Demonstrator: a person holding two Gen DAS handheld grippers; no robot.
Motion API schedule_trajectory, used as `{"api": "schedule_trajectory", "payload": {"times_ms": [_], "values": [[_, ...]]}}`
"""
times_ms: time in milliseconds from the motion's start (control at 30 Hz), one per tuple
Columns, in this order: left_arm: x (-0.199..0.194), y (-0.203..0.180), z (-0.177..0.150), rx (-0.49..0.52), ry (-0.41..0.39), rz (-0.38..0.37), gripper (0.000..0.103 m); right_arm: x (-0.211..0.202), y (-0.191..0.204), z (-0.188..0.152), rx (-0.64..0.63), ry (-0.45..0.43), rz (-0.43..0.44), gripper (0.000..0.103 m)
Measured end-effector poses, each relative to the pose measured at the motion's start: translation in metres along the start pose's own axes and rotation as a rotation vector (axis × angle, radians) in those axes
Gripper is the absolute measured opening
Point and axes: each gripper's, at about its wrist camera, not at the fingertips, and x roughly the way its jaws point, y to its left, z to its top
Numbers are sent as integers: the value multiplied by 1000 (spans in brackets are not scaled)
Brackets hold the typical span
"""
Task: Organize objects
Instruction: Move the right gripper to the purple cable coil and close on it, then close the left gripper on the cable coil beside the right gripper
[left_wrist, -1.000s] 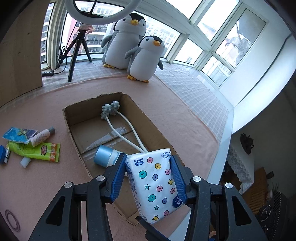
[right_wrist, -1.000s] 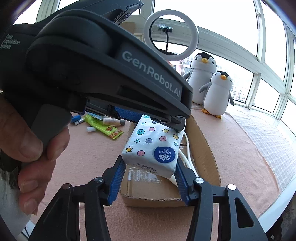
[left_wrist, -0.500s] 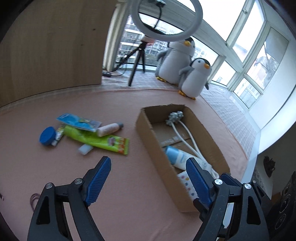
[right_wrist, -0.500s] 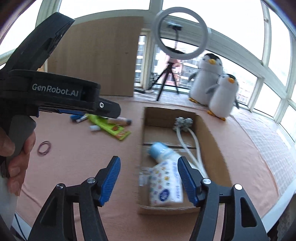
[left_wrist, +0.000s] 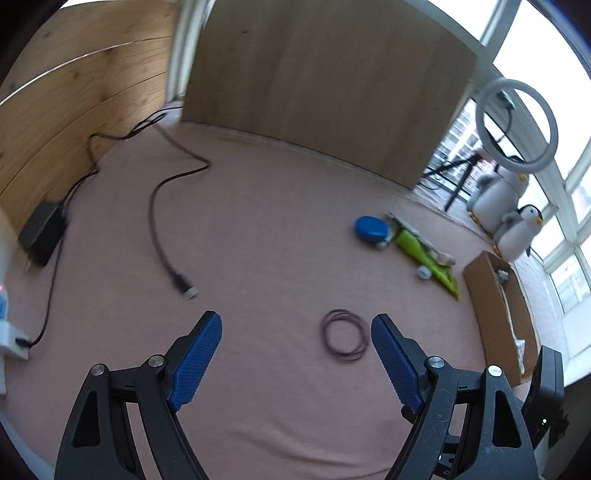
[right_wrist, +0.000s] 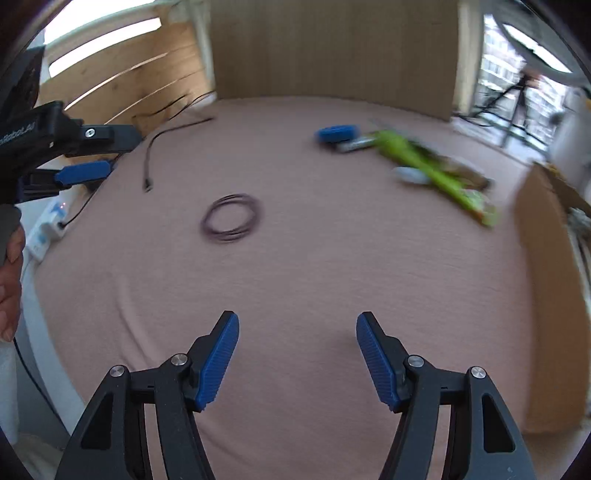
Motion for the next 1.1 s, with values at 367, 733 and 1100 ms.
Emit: {"api": "schedule_trajectory", "payload": {"times_ms": [367, 733, 1100], "values": [[-29, 87, -40, -161, -8, 69, 86, 52, 22, 71, -48, 1, 7, 58], [-5, 41, -48, -86, 37, -25, 86, 38, 31, 57, -109, 5, 2, 3], [42, -46, -75, 120, 154, -162, 63, -11, 2, 12, 94, -76, 129, 2]]}}
